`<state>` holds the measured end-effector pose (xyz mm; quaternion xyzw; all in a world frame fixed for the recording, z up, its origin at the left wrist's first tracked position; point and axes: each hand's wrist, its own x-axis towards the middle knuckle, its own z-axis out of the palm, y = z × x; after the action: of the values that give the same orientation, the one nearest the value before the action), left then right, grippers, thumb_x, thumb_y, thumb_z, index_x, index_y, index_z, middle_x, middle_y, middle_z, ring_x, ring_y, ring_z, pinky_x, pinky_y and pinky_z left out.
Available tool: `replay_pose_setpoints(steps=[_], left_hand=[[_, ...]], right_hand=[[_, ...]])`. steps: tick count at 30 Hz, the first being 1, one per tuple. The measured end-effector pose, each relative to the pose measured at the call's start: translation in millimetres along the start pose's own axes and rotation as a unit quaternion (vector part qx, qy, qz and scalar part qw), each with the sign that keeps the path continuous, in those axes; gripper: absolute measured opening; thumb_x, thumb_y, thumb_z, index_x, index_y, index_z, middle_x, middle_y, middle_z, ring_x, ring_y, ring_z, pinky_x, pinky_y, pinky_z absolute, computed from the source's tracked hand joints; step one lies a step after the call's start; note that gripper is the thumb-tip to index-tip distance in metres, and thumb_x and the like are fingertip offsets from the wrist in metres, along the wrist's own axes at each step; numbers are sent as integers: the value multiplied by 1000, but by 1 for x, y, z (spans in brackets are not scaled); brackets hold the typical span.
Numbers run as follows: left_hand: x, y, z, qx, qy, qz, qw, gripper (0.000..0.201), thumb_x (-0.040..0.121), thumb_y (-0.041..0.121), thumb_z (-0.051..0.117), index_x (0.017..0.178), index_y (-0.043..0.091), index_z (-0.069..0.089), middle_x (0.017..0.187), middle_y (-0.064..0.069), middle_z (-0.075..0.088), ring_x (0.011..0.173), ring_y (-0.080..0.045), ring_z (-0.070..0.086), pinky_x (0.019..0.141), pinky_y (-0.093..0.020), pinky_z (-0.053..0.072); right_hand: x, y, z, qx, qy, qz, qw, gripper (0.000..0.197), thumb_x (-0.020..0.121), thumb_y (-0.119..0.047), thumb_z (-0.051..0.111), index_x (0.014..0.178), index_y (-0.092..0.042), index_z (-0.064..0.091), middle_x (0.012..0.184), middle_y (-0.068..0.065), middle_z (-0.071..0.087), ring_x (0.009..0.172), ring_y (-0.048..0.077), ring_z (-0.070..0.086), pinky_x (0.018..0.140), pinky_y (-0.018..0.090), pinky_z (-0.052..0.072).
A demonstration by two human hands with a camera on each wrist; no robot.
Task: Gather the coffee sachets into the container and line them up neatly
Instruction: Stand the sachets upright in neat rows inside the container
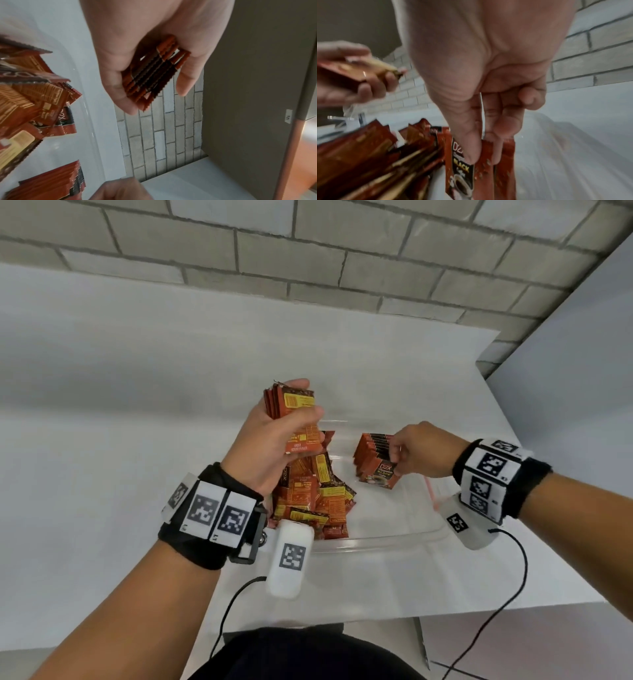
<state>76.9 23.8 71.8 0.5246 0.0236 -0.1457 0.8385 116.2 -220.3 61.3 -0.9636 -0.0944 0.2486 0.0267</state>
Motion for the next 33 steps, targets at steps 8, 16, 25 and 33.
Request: replay_pose_setpoints(steps=[8,16,25,33], left_hand=[[-7,-4,-8,-22,6,-22,1000,54,66,21,69,119,22,59,102,-10,57,76,-20,65,64,-32,56],[-10,-2,-13,-29,3,-25,999,57,66,21,68,122,22,58,100,-10,59,76,-22,65,64,-32,56],[-12,-6,-13,-28,-6,-32,999,52,67,22,68,119,24,59,105,-11,58,76,-20,66,65,-31,56],[-10,-9,-15,-21,-12,-31,999,53,68,21,67,120,23,58,101,-9,61,75,-17,68,66,-32,56]], right_hand=[[17,-7,11,-133,-27,36,990,17,81,-18,66,70,-21,54,78,2,58,72,22,56,55,23,39],[20,-18,9,-180,-24,54,982,13,84,-22,65,89,-12,60,76,2,53,68,20,54,51,22,37],[19,-18,10,-200,-18,45,979,15,86,-23,63,95,-12,60,83,4,54,70,21,55,51,22,38],[18,-14,8,-189,-5,39,981,13,85,-25,63,88,-14,57,83,5,56,71,22,55,54,23,38]])
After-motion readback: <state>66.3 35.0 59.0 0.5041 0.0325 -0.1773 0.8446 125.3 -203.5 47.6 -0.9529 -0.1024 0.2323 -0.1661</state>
